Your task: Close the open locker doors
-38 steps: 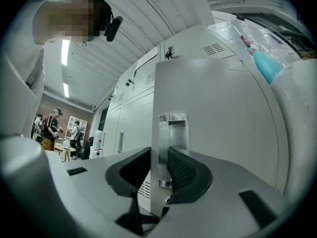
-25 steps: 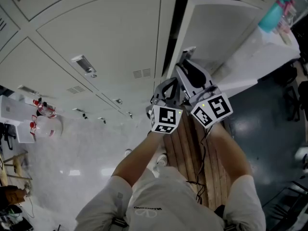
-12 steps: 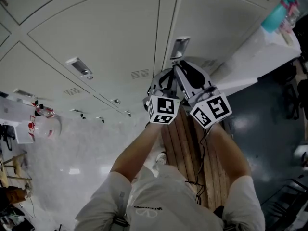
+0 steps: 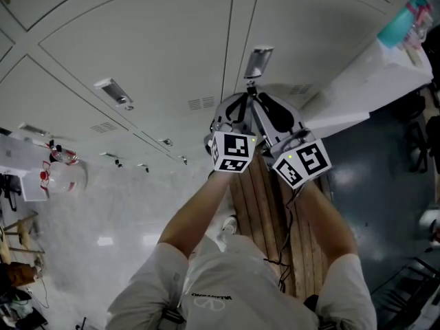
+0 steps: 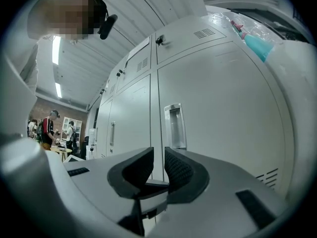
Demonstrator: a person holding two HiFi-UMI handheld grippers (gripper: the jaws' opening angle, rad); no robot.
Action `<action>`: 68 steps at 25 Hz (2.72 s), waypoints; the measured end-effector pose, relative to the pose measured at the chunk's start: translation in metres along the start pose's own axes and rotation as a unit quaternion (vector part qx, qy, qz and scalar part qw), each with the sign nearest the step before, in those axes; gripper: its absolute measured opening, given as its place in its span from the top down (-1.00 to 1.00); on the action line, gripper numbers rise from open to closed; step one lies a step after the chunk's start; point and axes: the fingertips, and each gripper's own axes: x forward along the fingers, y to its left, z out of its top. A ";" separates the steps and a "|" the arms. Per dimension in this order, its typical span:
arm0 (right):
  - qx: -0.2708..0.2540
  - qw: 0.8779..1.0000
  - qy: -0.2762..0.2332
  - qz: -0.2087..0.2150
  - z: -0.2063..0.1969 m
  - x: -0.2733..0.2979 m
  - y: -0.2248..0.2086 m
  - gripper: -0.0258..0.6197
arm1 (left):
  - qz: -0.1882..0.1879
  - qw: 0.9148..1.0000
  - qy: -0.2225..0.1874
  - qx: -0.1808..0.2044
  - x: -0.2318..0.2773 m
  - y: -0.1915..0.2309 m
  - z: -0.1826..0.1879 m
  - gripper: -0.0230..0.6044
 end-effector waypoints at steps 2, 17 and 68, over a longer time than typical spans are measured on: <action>0.001 1.000 0.002 0.000 -0.001 -0.002 0.001 0.68 | 0.002 1.000 -0.002 -0.002 0.000 0.000 0.000 0.92; 0.037 0.999 0.033 -0.015 -0.019 -0.080 0.019 0.74 | -0.009 0.999 -0.031 0.040 -0.032 0.002 0.004 0.91; 0.012 0.999 -0.006 -0.048 0.054 -0.131 0.238 0.89 | 0.160 0.977 -0.129 -0.057 -0.520 0.175 0.054 0.92</action>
